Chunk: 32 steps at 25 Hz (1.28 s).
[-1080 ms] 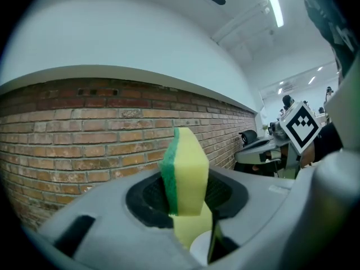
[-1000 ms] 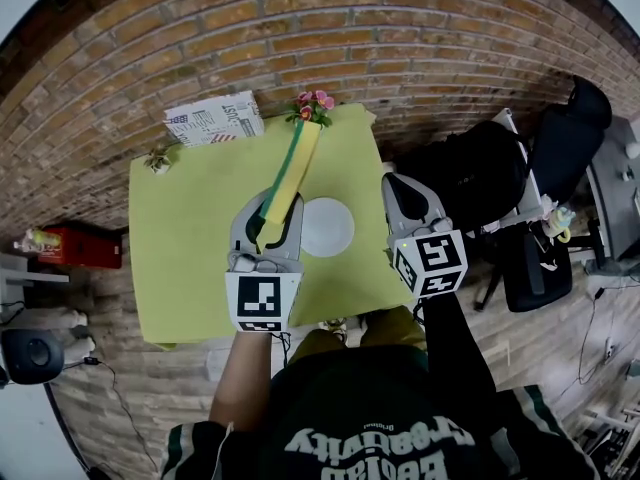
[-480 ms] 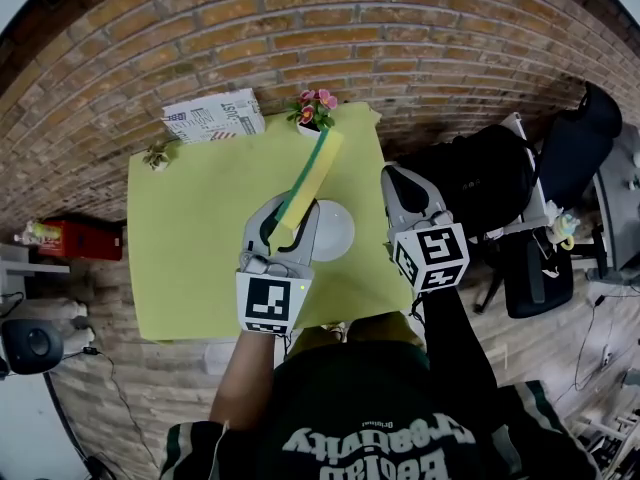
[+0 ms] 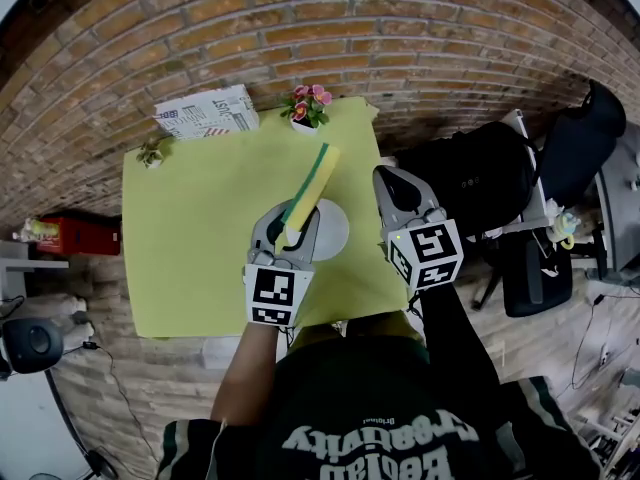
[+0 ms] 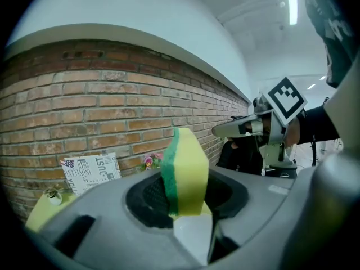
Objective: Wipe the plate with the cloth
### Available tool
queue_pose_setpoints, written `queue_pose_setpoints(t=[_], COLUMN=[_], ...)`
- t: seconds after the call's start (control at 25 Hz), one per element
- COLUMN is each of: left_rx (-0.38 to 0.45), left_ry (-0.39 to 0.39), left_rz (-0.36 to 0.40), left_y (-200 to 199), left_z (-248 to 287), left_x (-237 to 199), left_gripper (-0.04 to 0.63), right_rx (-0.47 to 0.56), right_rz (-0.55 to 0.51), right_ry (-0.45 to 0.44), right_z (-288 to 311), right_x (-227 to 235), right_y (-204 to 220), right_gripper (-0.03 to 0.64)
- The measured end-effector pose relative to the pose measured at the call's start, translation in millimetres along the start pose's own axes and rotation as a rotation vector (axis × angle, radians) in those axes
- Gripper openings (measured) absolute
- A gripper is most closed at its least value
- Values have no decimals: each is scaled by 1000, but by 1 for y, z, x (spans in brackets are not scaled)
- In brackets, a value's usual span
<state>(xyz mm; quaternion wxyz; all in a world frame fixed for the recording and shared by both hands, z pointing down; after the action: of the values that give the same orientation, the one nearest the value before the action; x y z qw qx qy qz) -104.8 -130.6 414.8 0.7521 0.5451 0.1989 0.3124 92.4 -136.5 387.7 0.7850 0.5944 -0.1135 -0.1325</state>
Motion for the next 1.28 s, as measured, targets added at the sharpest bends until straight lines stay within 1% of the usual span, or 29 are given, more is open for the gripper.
queue_pose_setpoints(t=[0.36, 0.52, 0.64, 0.8, 0.88, 1.16, 1.28], left_rx=[-129, -181, -216, -263, -288, -370, -397], left_ry=[-12, -5, 3, 14, 19, 52, 54], left_rz=[-26, -66, -78, -134, -148, -134, -125], left_y=[43, 64, 75, 86, 93, 111, 119], left_z=[19, 22, 24, 28, 30, 37, 39], left_x=[5, 8, 11, 12, 15, 31, 34], left_gripper=[132, 132, 132, 132, 132, 132, 132], right_rx=[-17, -29, -43, -55, -56, -78, -87], right_rz=[10, 11, 14, 14, 15, 21, 25], right_ry=[-26, -33, -36, -40, -41, -43, -45], right_z=[7, 8, 9, 10, 9, 6, 6], right_x=[5, 5, 6, 5, 5, 6, 4], right_y=[7, 11, 16, 19, 20, 29, 33], right_gripper=[14, 14, 14, 14, 14, 14, 14])
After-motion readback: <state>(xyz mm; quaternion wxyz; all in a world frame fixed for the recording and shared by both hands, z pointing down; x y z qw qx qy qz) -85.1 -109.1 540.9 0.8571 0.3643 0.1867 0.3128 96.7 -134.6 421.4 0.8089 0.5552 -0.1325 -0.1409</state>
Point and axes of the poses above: the fingertips, and each gripper's own axes: z forward along the fingers, x to its right, y out of its underside, the point moved 8 cm from there along -z, backward along the fingers, and after that the axes turned 1 degree about -y, right-handed, at the moved point
